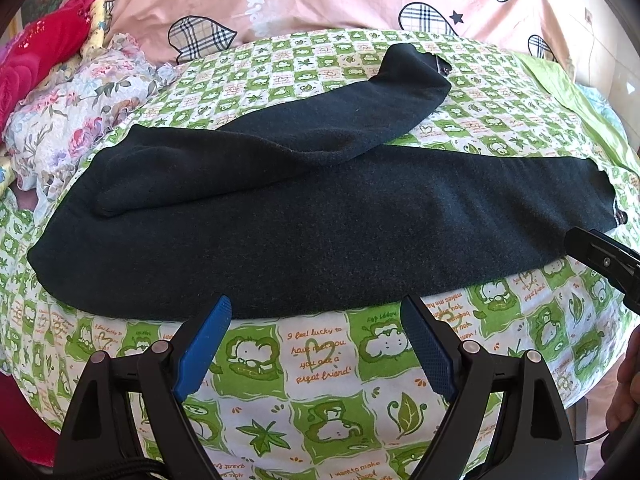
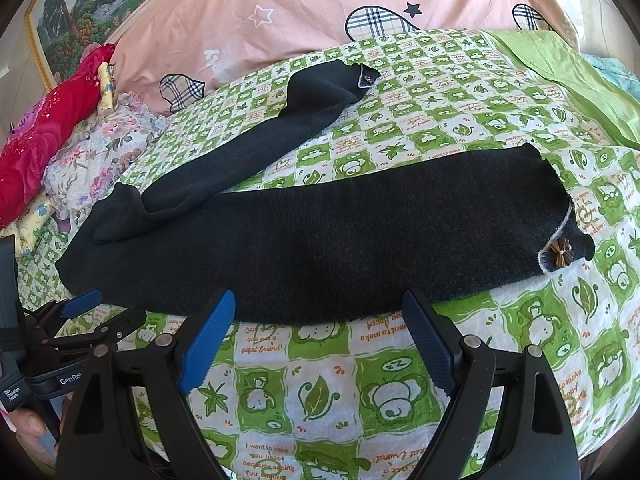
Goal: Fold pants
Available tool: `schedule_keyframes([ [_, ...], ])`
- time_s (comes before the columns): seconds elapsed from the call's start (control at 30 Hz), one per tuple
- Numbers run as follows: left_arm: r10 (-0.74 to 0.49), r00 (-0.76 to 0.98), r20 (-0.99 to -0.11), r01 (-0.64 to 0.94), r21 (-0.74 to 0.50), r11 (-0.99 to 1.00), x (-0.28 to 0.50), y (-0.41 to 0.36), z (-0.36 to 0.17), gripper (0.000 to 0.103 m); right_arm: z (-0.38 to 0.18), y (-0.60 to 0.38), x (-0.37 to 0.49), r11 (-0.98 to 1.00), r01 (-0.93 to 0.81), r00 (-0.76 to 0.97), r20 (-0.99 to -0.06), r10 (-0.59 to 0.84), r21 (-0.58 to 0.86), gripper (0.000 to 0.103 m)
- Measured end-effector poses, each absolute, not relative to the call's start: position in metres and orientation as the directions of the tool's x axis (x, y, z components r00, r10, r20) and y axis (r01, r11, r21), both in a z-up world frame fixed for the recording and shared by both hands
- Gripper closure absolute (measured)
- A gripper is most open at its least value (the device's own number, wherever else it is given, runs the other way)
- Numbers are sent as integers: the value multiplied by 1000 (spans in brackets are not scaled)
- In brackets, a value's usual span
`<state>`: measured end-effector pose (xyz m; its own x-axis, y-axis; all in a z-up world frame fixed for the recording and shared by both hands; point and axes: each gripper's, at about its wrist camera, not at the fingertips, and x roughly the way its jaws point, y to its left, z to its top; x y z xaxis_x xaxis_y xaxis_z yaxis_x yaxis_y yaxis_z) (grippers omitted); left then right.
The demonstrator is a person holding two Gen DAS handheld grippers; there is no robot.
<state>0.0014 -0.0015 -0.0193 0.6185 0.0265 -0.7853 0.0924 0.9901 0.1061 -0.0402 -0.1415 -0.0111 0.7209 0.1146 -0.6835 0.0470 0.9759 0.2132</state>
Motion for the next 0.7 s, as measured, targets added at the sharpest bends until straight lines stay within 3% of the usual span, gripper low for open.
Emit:
schedule_keyframes([
  [0.7, 14, 635, -772, 135, 129, 982, 27, -10, 0, 16, 3, -149, -21, 960, 52, 718, -679, 156, 276, 17],
])
